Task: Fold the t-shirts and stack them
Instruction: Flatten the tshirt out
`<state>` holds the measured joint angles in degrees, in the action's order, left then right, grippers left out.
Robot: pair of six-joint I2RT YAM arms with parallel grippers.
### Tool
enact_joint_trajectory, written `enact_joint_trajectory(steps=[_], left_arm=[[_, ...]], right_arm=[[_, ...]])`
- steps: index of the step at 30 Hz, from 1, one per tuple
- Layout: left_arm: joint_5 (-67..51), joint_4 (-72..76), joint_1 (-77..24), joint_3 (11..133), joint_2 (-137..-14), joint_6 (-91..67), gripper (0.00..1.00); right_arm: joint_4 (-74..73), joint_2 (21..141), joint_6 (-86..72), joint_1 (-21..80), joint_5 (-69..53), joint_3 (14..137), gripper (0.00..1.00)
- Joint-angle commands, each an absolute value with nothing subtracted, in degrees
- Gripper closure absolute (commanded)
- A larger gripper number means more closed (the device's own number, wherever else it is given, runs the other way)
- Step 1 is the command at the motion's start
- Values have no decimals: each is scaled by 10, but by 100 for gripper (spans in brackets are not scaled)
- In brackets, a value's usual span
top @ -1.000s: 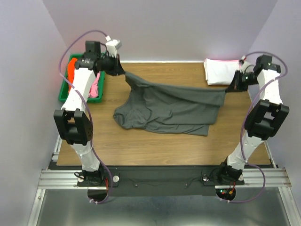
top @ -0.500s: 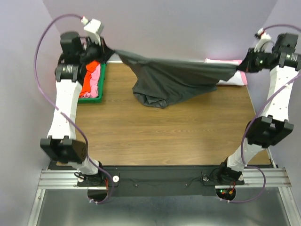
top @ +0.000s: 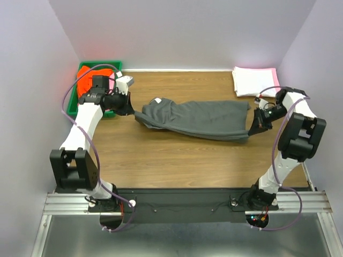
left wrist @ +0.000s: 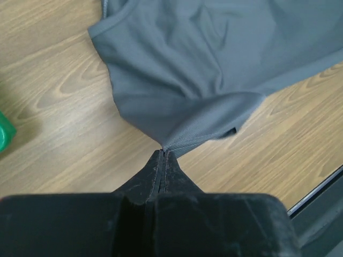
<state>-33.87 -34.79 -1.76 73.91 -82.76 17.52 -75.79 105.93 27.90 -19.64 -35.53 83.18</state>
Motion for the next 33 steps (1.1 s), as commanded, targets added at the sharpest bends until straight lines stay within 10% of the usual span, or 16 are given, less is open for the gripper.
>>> enact_joint_trajectory(steps=[1, 9, 17, 33], left_arm=[[-331, -345, -10, 796, -909, 157, 100], [-305, -346, -9, 904, -1055, 133, 100], [-301, -346, -9, 907, -1087, 136, 100], [-316, -329, -9, 867, -1067, 135, 100]], right_arm=[[-699, 1117, 235, -171, -343, 894, 99], [-660, 1222, 197, -115, -314, 967, 99], [-661, 1166, 193, -116, -301, 955, 54], [-614, 1114, 174, -114, -299, 821, 57]])
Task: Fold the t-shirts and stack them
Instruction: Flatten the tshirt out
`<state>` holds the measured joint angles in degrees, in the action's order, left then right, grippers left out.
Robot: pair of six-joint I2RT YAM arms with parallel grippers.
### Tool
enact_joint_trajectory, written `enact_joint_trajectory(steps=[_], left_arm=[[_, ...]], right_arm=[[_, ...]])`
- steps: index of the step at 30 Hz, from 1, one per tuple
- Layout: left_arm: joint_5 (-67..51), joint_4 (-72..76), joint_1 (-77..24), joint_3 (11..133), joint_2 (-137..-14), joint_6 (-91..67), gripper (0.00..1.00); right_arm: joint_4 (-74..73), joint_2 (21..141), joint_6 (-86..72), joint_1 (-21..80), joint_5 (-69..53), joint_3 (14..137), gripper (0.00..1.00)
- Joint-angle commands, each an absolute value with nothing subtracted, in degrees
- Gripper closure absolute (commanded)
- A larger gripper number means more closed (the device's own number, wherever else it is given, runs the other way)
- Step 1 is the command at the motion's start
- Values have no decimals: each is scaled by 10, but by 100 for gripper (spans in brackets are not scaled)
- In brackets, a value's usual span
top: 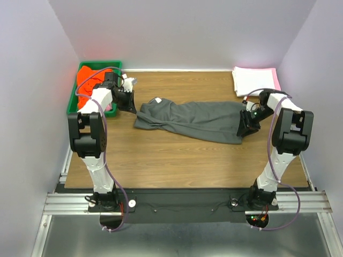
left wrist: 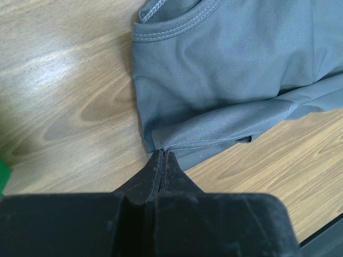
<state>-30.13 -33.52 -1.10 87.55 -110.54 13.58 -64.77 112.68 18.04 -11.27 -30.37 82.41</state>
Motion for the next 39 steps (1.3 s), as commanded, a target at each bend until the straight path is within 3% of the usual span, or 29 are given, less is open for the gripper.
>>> enact_joint_trajectory(steps=[1, 30, 33, 39], left_arm=[[-316, -330, -9, 867, -1067, 135, 100], [-314, -330, -9, 858, -1061, 140, 100], [-314, -333, -9, 858, -1062, 142, 100], [-323, -352, -9, 883, -1056, 142, 100]], right_arm=[[-611, 1116, 175, -113, -298, 820, 58], [-555, 1131, 169, -96, -265, 780, 64], [-555, 1128, 163, -96, -277, 787, 69], [-562, 1095, 158, -96, -304, 818, 94]])
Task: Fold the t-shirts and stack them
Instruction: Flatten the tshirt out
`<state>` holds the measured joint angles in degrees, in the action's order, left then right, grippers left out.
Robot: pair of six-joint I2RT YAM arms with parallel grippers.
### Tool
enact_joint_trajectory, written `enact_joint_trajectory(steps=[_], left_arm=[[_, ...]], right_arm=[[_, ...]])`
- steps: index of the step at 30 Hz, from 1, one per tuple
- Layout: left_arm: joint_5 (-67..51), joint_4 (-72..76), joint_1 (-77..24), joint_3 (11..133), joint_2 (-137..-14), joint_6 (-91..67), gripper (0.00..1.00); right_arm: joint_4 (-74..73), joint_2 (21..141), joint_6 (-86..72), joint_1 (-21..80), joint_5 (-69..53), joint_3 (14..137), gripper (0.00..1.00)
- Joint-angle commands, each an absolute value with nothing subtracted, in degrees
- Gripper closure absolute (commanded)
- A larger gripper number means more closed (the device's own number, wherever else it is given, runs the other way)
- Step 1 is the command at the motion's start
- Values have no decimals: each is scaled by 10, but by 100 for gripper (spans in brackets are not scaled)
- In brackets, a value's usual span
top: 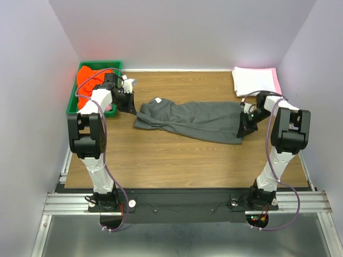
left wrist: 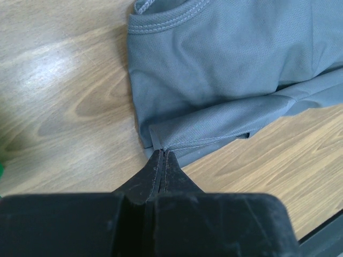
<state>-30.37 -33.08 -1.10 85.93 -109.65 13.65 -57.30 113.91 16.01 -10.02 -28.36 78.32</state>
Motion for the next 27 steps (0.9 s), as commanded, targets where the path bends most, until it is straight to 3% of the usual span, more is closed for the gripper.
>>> enact_joint_trajectory(steps=[1, 9, 16, 22, 27], left_arm=[[-329, -358, -8, 895, -1053, 141, 100], [-391, -403, 25, 1131, -1066, 94, 100], [-413, -292, 49, 1271, -1044, 19, 100], [-416, -252, 51, 1166, -951, 41, 100], [-396, -244, 51, 922, -852, 97, 100]], right_arm=[[-564, 1084, 160, -97, -303, 835, 97], [-578, 1054, 156, -109, -304, 986, 100], [-576, 1069, 142, -120, -285, 1226, 99], [-562, 1038, 135, -120, -319, 1237, 99], [-566, 927, 205, -118, -336, 984, 100]])
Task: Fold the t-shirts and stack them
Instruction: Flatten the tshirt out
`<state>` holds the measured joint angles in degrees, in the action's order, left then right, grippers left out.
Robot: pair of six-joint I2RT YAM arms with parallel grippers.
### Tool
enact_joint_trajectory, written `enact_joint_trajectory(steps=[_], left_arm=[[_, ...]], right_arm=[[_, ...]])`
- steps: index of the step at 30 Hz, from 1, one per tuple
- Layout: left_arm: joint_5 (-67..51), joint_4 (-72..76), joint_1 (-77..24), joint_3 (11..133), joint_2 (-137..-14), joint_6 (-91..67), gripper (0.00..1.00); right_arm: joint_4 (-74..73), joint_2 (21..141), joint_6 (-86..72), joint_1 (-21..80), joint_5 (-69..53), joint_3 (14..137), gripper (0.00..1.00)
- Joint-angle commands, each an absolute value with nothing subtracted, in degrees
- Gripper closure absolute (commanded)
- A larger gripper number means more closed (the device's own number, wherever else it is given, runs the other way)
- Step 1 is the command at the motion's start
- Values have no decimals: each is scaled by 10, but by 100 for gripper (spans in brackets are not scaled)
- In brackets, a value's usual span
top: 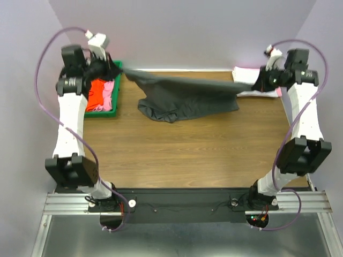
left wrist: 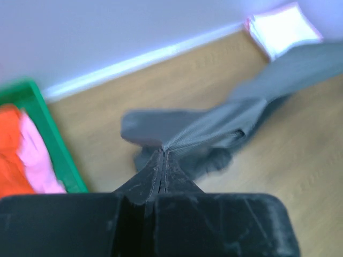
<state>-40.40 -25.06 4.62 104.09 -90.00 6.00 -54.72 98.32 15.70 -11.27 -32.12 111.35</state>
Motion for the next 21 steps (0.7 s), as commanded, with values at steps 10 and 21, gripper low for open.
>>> enact_joint_trajectory(steps=[10, 21], left_arm=[[-344, -308, 65, 783, -843, 190, 100], [-337, -286, 67, 770, -965, 149, 100]], right_arm=[[-541, 860, 285, -97, -302, 723, 99], [-488, 909, 297, -83, -299, 622, 92]])
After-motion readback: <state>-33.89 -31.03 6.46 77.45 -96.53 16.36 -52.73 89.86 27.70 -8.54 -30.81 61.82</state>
